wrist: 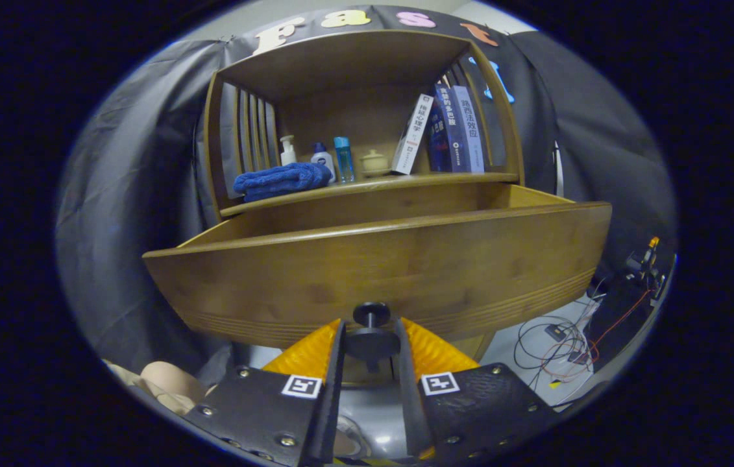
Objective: Pull open the drawer, take out the items inside it, and place them on the countertop above the cabinet.
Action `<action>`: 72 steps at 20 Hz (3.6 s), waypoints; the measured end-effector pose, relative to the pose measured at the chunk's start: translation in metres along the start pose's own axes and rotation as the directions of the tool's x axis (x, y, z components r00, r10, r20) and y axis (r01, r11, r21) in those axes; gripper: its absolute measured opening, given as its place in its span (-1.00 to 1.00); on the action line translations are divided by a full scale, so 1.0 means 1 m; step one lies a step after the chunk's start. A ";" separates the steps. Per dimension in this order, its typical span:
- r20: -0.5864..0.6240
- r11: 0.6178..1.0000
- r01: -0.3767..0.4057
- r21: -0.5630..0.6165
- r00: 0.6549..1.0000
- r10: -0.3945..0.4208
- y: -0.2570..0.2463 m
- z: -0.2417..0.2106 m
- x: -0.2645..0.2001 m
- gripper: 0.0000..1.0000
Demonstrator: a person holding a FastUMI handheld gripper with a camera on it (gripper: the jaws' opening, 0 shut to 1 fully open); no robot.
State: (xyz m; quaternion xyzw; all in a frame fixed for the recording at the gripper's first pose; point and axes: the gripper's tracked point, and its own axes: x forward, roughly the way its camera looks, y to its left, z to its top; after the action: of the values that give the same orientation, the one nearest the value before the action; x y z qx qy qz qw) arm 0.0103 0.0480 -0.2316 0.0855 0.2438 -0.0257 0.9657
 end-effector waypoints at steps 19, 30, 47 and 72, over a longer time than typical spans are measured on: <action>0.224 0.998 -0.022 -0.052 0.974 0.033 -0.001 0.175 -0.008 -0.18; -0.196 0.993 -0.106 -0.057 0.976 0.093 0.008 0.119 0.108 -0.17; -0.484 0.973 -0.139 -0.187 0.875 0.032 -0.001 0.052 0.134 -0.17; -0.278 0.983 -0.178 -0.036 0.947 0.161 0.013 0.134 0.083 -0.79</action>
State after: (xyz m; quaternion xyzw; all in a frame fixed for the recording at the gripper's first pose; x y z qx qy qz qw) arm 0.1472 0.0363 -0.1532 0.0797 0.3675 0.0767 0.9234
